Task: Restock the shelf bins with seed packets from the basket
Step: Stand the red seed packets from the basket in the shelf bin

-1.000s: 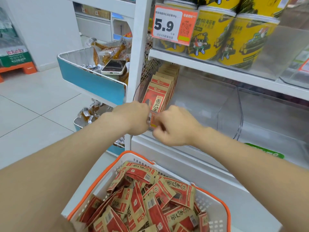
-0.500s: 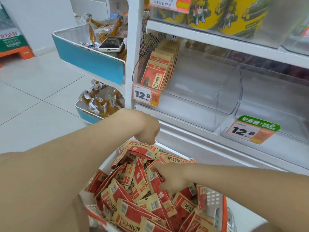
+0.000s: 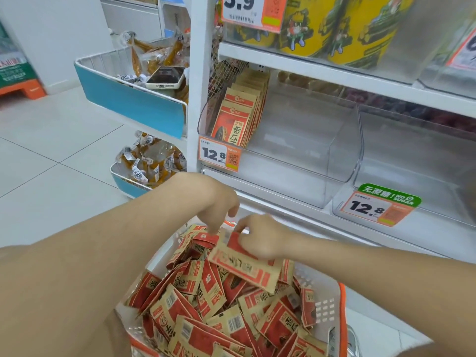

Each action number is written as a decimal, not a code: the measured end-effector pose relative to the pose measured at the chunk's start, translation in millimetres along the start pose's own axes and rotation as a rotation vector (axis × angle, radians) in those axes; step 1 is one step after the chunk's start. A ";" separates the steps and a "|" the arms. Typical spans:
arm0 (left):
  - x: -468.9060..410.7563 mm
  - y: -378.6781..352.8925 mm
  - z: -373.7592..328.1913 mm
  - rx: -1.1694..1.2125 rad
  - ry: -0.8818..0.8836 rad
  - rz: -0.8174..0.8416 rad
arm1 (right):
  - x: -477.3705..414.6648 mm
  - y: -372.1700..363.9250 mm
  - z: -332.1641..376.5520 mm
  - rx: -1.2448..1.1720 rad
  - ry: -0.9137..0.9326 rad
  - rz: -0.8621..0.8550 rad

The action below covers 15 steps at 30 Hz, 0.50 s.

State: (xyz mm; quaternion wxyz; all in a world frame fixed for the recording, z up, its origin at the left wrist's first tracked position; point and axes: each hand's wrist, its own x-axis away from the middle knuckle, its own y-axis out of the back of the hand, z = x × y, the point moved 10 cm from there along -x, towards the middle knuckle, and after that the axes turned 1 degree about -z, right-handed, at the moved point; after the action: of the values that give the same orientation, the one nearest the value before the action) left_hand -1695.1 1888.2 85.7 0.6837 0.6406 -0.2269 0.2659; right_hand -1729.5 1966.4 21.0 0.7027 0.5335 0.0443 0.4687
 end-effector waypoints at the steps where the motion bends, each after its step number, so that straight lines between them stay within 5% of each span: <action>1: -1.2 -1.5 4.6 0.037 -0.002 0.006 | -3.9 14.5 1.1 -0.056 -0.010 -0.029; 5: 0.8 8.3 9.7 0.146 -0.064 -0.036 | -8.9 60.7 -4.3 -0.415 -0.115 -0.122; 11: 14.4 58.9 17.0 0.432 -0.244 -0.431 | 0.8 63.6 6.1 -0.914 -0.216 0.079; 15: 31.6 78.2 42.0 0.735 -0.283 -0.543 | 6.9 76.9 16.4 -1.171 -0.098 0.158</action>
State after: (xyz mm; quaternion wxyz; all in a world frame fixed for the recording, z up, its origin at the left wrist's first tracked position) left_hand -1721.1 1851.6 168.5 0.4192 0.9059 -0.0332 0.0506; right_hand -1763.5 1959.0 91.9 0.8444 0.0799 -0.2940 0.4407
